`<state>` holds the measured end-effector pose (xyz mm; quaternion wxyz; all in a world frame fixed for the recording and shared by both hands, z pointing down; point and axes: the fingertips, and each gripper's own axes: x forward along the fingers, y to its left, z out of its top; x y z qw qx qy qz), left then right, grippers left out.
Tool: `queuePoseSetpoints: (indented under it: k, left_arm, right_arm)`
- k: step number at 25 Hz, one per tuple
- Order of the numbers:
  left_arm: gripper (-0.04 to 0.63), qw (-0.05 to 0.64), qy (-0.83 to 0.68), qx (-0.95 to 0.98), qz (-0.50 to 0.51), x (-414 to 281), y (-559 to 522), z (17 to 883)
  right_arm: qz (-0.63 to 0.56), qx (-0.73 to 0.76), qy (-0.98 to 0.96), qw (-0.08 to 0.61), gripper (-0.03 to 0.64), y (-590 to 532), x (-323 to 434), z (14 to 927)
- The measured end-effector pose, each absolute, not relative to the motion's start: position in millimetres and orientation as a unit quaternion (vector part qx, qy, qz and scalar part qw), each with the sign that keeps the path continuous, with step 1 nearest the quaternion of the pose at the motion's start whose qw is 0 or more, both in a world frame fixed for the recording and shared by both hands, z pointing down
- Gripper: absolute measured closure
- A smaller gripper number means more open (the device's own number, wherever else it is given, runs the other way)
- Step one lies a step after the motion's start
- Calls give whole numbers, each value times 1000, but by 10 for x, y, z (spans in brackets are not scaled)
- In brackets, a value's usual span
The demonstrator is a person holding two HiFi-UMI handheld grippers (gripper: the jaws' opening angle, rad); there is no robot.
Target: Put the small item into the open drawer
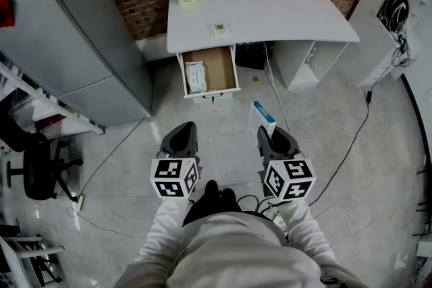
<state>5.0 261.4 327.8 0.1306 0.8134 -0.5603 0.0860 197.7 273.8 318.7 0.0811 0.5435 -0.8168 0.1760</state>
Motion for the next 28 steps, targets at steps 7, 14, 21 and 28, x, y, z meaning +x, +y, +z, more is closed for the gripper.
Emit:
queuePoseSetpoints:
  k: [7,14,21,28]
  left_arm:
    - [578,120,-555,818,96,108,2668,3271]
    - [578,126,-550,819,102,122,2695,3353]
    - [578,116,-551,819,107,133,2653,3307]
    - [578,123,-552,818,109,89,2486,3370]
  right_arm:
    - [191,546,-810,95,517,2797,1969,3319]
    - [206,542,-810,83,515,2785,1955,3374]
    - [206,542,-811,79,515,2735,1965,3339]
    - [219,541,-808,83,515,2588,1932,3406]
